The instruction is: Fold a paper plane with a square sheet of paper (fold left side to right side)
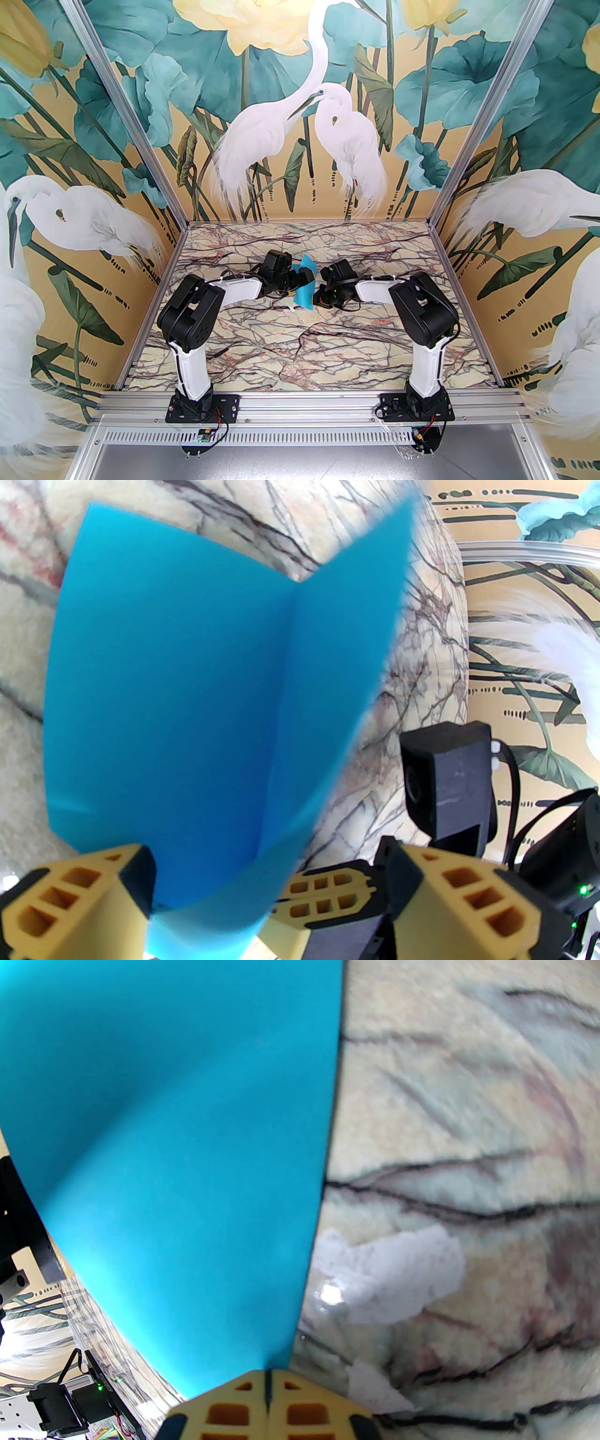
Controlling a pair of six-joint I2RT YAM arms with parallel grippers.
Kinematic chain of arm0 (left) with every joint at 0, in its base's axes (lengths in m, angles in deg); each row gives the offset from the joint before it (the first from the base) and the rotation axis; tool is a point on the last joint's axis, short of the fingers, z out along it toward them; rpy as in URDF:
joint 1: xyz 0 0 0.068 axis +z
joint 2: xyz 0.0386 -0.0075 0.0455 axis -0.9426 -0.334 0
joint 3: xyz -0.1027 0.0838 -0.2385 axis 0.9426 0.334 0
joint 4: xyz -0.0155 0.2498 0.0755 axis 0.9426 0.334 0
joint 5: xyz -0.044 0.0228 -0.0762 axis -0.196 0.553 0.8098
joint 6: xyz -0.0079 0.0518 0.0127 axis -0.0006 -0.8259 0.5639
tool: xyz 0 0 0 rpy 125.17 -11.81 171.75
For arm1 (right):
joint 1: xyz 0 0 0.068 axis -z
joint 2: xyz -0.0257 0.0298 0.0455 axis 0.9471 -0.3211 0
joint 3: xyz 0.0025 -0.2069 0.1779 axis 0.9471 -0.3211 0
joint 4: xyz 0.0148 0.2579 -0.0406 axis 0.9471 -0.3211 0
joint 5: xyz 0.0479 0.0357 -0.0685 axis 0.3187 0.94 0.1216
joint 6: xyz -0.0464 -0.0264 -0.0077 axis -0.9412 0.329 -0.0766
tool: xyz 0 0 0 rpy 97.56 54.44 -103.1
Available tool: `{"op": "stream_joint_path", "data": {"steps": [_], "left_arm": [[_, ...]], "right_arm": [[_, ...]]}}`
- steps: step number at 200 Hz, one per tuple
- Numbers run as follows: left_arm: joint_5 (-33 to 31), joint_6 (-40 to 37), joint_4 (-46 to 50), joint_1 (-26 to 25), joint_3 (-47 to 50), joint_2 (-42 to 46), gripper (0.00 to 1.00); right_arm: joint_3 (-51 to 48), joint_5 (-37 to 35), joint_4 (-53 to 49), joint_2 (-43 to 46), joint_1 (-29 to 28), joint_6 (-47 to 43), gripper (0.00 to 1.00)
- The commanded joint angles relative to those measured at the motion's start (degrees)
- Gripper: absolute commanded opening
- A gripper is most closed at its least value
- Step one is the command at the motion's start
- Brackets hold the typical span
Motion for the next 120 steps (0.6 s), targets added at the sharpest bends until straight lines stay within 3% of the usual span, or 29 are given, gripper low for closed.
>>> {"op": "stream_joint_path", "data": {"steps": [1, 90, 120], "left_arm": [[3.7, -2.3, -2.8, 0.6, 0.6, -0.1, 0.86], [6.6, -0.4, -2.1, 0.6, 11.0, 10.6, 0.85], [7.5, 0.9, -4.1, 0.6, 10.7, 10.2, 0.84]], "right_arm": [[-1.1, -2.9, -3.7, -3.0, -0.3, 0.4, 0.00], [-0.5, -3.2, -3.8, -3.5, -0.2, 0.7, 0.00], [-0.8, -3.1, -3.7, -3.6, -0.3, 0.7, 0.00]]}}
